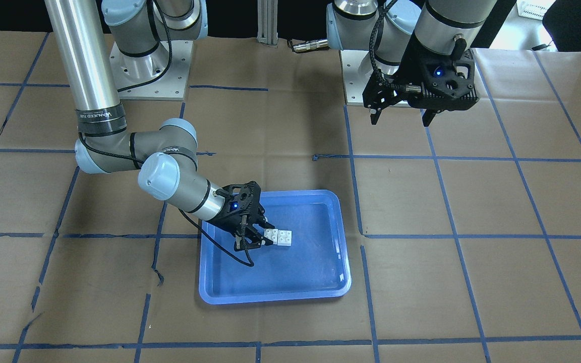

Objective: Assemble white blocks and place on blue tray

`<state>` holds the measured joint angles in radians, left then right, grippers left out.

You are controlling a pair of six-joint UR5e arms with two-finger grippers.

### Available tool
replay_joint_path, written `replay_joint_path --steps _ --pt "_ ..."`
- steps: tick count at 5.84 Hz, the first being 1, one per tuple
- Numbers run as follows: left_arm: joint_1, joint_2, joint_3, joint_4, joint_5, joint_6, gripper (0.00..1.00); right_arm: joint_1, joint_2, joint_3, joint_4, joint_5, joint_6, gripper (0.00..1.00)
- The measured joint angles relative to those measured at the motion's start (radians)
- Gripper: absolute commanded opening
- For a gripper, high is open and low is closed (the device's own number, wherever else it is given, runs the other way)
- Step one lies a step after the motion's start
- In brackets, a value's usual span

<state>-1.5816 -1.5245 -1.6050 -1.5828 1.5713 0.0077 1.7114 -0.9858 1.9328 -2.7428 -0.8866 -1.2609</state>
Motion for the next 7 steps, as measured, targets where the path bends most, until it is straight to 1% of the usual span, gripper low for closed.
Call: replay_joint_path --steps 2,3,4,5,7 --pt "0.0 0.001 0.001 -0.001 0.0 0.0 0.99 0.0 0.001 -0.001 0.0 0.0 0.001 0.32" --pt "0.0 0.0 0.002 0.0 0.0 0.0 0.99 0.0 0.001 -0.002 0.0 0.0 0.001 0.4" --pt "-0.002 0.0 0.003 -0.001 0.0 0.0 0.99 -0.001 0.001 -0.003 0.0 0.0 0.002 0.55" --pt "-0.002 0.0 0.003 -0.001 -0.001 0.0 0.99 -0.001 0.001 -0.003 0.0 0.0 0.003 0.6" --pt "-0.003 0.001 0.003 0.006 -0.008 0.001 0.99 0.0 0.001 -0.003 0.0 0.0 0.003 0.63"
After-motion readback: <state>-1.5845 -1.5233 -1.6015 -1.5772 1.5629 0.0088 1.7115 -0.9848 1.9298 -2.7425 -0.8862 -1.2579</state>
